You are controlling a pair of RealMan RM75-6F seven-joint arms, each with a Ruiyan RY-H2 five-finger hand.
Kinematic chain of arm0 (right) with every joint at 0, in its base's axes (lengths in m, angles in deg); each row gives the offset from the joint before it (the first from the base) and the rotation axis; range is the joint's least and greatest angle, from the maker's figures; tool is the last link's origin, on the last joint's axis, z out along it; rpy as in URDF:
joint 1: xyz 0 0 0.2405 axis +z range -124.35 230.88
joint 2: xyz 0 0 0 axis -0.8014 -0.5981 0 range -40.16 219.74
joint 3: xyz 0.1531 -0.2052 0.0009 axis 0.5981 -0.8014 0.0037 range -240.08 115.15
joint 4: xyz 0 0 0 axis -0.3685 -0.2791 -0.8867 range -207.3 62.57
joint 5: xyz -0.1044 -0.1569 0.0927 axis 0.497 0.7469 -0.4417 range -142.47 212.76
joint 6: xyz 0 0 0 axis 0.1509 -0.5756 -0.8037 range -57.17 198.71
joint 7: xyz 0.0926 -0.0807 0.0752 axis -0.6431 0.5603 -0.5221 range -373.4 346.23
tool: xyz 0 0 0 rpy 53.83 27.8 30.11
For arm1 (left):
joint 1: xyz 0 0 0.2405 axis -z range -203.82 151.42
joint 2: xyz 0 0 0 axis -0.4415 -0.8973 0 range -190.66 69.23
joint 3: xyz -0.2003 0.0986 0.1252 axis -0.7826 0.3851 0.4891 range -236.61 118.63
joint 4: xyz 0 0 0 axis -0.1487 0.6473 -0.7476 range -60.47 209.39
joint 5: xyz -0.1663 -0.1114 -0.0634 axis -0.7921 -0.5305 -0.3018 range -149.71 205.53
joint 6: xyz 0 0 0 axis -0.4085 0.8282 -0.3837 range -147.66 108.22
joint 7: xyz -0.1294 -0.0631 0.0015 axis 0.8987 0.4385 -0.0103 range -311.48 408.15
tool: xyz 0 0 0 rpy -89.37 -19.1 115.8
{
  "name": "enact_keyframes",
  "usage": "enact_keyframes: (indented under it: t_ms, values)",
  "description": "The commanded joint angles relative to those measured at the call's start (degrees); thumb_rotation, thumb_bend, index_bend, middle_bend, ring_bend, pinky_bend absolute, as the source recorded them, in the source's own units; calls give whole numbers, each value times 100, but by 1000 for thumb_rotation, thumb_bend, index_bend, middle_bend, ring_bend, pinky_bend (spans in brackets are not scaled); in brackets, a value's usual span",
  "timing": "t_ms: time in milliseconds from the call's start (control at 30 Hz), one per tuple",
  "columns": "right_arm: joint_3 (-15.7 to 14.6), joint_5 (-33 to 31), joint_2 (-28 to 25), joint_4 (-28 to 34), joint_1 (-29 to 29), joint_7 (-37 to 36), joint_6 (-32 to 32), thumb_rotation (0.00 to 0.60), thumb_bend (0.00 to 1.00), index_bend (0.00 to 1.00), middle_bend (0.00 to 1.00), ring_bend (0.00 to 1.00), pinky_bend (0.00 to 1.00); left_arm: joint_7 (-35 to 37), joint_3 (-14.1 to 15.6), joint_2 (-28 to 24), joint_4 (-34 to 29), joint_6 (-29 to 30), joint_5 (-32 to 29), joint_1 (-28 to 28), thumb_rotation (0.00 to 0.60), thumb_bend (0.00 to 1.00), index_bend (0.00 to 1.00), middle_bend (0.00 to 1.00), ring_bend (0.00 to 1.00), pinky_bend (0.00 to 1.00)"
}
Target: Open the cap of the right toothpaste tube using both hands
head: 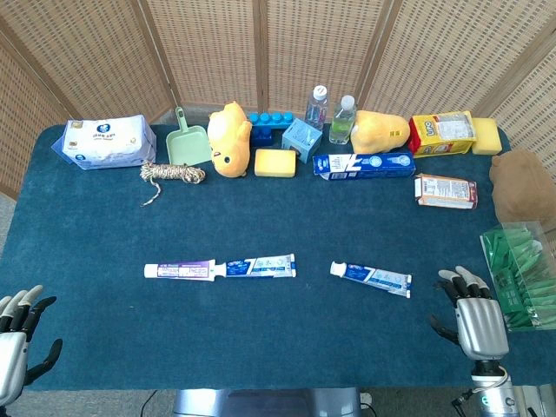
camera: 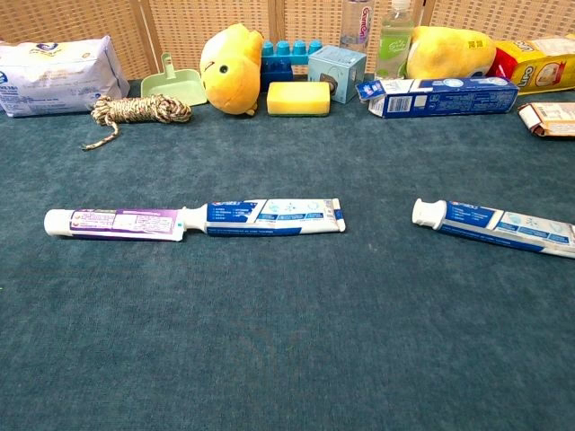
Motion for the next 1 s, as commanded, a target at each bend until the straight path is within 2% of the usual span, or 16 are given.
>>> enact_keyframes:
  t_ms: [33,467,633,1000]
  values:
    - [3,-16,17,1,14,5,31,600,222,372,287,152,208,-13,-12,17,9,-40,-36,16,600,315,189,126,101,76]
    - [-27,7,74,24,95,-51,188,600,197,366,287,152,208,81,-83,29,94,88,134,29,600,314,190,128,101,76]
    - [11,-31,208,159,314,123,534,600,185,363,286,152,208,136,-81,60,89,-58,227,134,600,315,190,128,101,76]
    - [456,-568,752,114,1053,641,1455,600,134,351,282,152,208,-40,-253,171,-62,-363,216,414,600,315,190,128,103,76]
